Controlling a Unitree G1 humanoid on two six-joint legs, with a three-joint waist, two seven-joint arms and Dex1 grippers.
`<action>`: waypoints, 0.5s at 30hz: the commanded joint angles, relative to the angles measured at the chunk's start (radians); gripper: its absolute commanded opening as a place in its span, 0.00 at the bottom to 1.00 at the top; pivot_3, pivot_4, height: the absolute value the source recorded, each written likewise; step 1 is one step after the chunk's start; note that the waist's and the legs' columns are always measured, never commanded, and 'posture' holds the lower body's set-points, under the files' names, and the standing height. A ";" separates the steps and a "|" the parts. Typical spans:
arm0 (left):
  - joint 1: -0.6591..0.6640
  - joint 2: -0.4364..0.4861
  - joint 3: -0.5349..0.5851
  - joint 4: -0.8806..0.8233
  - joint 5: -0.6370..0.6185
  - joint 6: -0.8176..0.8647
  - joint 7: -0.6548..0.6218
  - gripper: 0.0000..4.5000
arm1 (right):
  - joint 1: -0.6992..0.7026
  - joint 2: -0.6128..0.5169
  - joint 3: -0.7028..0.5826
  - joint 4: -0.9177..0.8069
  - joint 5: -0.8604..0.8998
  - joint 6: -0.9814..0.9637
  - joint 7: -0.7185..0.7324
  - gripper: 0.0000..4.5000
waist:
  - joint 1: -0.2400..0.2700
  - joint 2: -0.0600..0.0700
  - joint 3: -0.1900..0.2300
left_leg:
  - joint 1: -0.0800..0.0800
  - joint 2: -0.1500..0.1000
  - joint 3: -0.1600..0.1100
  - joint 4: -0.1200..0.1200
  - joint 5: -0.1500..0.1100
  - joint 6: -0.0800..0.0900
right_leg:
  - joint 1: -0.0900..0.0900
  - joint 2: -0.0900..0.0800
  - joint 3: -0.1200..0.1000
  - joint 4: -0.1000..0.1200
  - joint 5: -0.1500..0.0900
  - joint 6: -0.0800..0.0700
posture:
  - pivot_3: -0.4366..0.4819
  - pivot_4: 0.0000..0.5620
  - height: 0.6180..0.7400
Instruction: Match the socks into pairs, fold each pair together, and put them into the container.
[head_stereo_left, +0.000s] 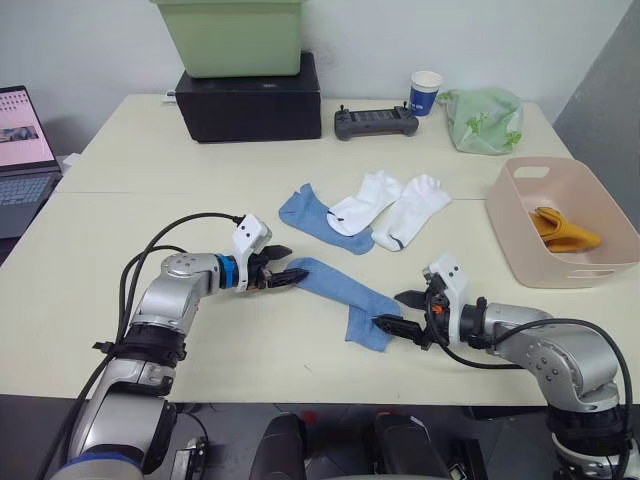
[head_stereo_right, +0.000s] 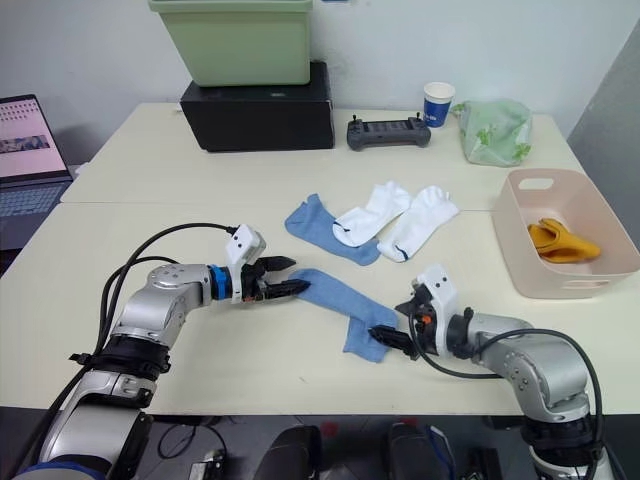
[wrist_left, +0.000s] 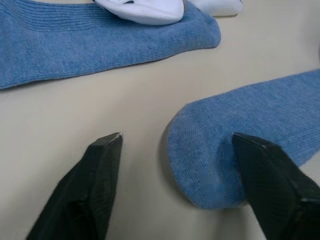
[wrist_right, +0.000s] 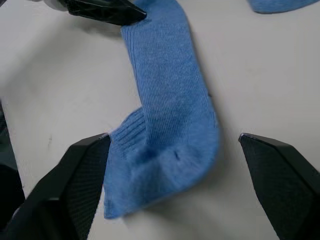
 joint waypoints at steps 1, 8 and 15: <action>0.001 0.000 0.025 -0.030 -0.014 -0.015 -0.029 0.51 | 0.017 -0.015 0.013 -0.040 0.005 -0.019 -0.023 0.65 | 0.004 0.000 0.000 | 0.000 0.000 0.000 0.000 0.000 0.000 | 0.000 0.000 0.000 0.000 0.000 0.000 | 0.48 0.27 1.00; 0.010 0.014 0.057 -0.074 -0.029 0.004 -0.045 0.00 | -0.003 -0.025 -0.001 -0.018 0.019 -0.066 -0.017 0.06 | 0.004 0.000 0.000 | 0.000 0.000 0.000 0.000 0.000 0.000 | 0.000 0.000 0.000 0.000 0.000 0.000 | 0.48 0.27 1.00; 0.119 0.054 0.161 -0.311 -0.135 0.162 -0.013 0.00 | -0.110 -0.159 0.054 0.005 0.042 -0.136 0.152 0.00 | 0.003 0.000 0.000 | 0.000 0.002 0.000 0.000 0.000 0.000 | 0.000 0.000 0.000 0.000 0.000 0.000 | 0.48 0.27 1.00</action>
